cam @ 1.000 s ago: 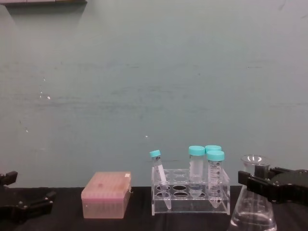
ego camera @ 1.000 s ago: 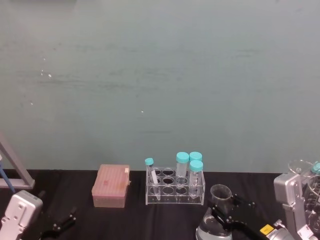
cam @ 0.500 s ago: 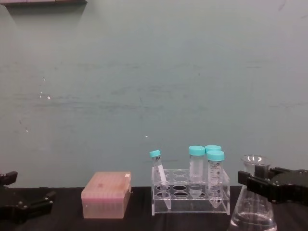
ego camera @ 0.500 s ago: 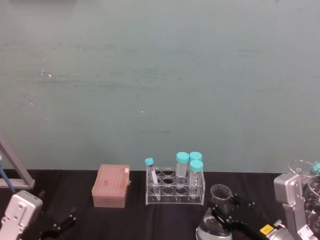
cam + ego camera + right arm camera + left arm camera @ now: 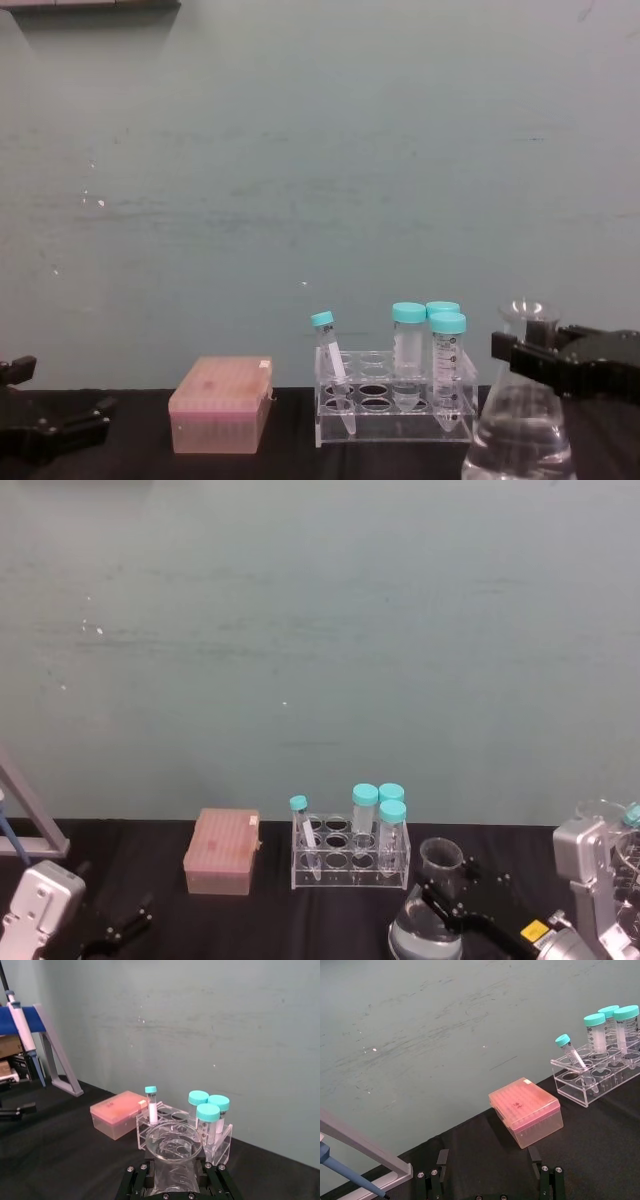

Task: Pick up the beaker with the right gripper, shake it three times, and then put it down.

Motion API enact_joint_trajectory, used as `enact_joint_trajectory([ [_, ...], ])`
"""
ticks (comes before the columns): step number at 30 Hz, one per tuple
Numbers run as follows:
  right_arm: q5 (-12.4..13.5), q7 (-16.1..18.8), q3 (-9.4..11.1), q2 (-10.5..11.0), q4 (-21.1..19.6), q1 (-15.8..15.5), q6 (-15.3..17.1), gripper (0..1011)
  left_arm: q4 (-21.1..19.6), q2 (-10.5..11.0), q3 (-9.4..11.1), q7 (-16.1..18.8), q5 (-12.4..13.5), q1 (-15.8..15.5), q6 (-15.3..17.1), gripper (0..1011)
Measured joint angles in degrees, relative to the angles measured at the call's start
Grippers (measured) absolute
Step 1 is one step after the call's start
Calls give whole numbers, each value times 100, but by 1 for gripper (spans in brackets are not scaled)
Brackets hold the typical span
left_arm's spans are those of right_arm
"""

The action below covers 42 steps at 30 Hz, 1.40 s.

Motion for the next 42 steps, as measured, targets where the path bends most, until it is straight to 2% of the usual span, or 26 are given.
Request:
enact_joint_trajectory([
  [9, -88, -121, 78, 1, -151, 22, 61, 450, 0, 0, 0, 0, 0, 0, 0, 1000],
  [11, 119, -70, 154, -33, -152, 25, 268, 450, 0, 0, 0, 0, 0, 1, 0, 1000],
  [12, 386, 3, 237, -83, -159, 16, 472, 450, 0, 0, 0, 0, 0, 0, 0, 1000],
  [15, 876, 106, 380, -182, -160, -8, 842, 450, 0, 0, 0, 0, 0, 0, 0, 1000],
  [16, 1238, 163, 501, -261, -161, -24, 1127, 450, 0, 0, 0, 0, 0, 0, 0, 1000],
  [18, 1610, 195, 634, -351, -160, -41, 1420, 450, 0, 0, 0, 0, 0, 0, 0, 1000],
  [19, 1968, 202, 778, -448, -158, -55, 1702, 450, 0, 0, 0, 0, 0, 0, 0, 1000],
  [20, 2115, 202, 839, -491, -155, -61, 1819, 450, 0, 0, 0, 0, 0, 0, 0, 1000],
  [21, 2470, 190, 992, -602, -134, -73, 2080, 450, 0, 0, 0, 0, 0, 0, 0, 1000],
  [24, 2981, 118, 1229, -779, -92, -97, 2415, 450, 0, 0, 0, 0, 0, 0, 0, 1000],
  [25, 3230, 70, 1353, -875, -69, -112, 2550, 450, 0, 0, 0, 0, 0, 0, 0, 1000],
  [28, 3666, -54, 1569, -1044, -19, -129, 2743, 450, 0, 0, 1, 0, 0, 0, 0, 1000],
  [32, 4030, -223, 1730, -1172, 32, -132, 2903, 450, 0, 0, 0, 0, 0, 0, 0, 1000],
  [36, 4208, -353, 1778, -1218, 65, -123, 2978, 450, 0, 0, 0, 0, 0, 0, 0, 1000],
  [40, 4238, -432, 1717, -1177, 93, -96, 2978, 450, 0, 0, 0, 0, 0, 0, 0, 1000],
  [42, 4098, -417, 1626, -1104, 94, -82, 2870, 450, 0, 0, 0, 0, 0, 0, 0, 1000],
])
